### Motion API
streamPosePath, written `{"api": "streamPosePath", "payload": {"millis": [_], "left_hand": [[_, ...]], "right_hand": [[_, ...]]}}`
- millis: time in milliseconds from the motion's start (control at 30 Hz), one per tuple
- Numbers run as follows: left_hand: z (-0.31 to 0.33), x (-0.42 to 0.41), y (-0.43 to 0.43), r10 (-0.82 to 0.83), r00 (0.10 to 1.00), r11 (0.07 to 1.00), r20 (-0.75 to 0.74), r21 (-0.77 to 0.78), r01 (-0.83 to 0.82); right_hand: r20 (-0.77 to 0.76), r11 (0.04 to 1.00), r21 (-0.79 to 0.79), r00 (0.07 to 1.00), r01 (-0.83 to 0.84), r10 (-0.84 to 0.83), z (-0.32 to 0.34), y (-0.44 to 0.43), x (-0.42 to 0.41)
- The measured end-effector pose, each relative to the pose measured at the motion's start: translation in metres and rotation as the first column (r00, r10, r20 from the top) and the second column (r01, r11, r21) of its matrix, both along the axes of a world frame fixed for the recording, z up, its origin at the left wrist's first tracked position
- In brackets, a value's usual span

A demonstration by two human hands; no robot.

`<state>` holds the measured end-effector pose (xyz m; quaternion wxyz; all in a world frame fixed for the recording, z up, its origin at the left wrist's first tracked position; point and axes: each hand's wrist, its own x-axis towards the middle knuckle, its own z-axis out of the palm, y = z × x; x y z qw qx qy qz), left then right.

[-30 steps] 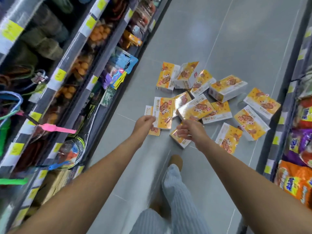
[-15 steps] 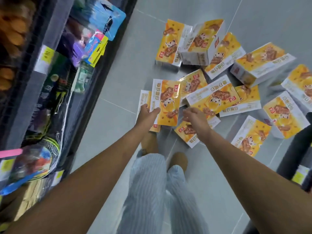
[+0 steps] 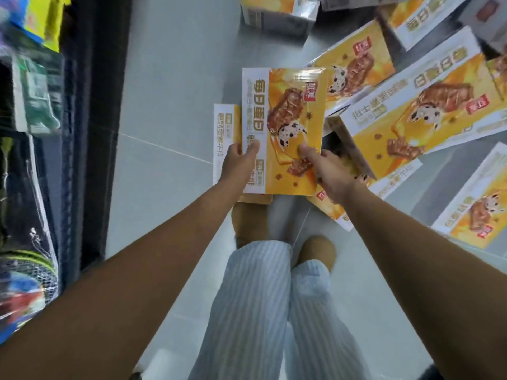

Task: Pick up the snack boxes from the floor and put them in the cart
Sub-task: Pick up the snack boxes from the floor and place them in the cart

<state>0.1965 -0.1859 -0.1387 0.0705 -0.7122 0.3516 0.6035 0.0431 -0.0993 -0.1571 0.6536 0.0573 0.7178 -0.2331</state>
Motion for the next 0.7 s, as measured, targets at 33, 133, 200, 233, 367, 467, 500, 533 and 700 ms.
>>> {"api": "streamPosePath", "payload": {"millis": [33,133,200,233,367,467,500,533,700], "left_hand": [[-0.006,0.002,0.002,-0.004,1.0,1.0,0.003,0.009,0.004],[-0.017,0.007,0.007,-0.041,0.999,0.998,0.002,0.039,0.041],[-0.02,0.009,0.008,-0.051,0.999,0.998,0.002,0.046,0.051],[-0.02,0.01,0.007,-0.04,0.999,0.998,-0.001,0.052,0.04],[-0.008,0.01,0.003,0.004,1.0,0.999,-0.022,0.05,-0.003],[0.012,0.011,-0.003,0.029,0.999,0.999,-0.021,0.036,-0.028],[0.021,0.011,-0.006,0.03,0.999,0.999,-0.023,0.031,-0.029],[0.03,0.011,-0.008,0.027,0.999,0.999,-0.024,0.023,-0.027],[0.088,0.017,-0.017,-0.013,0.998,1.0,-0.069,0.022,0.015]], "right_hand": [[0.017,1.0,0.001,1.0,0.014,-0.014,-0.011,0.001,0.0],[0.05,0.999,-0.005,0.998,0.032,-0.032,-0.026,0.005,-0.001],[0.018,0.999,-0.035,1.0,0.023,-0.023,-0.018,0.0,0.003],[-0.013,0.999,-0.034,1.0,0.014,-0.015,-0.019,-0.001,0.003],[-0.096,0.998,-0.05,0.995,0.027,-0.031,-0.003,-0.009,0.008],[-0.059,0.995,-0.062,0.995,0.076,-0.08,0.023,-0.016,0.011],[-0.048,0.995,-0.068,0.996,0.076,-0.079,0.034,-0.017,0.012],[-0.051,0.995,-0.067,0.996,0.072,-0.075,0.041,-0.017,0.013],[-0.019,0.996,-0.086,1.0,0.022,-0.024,0.103,-0.009,0.016]]}}
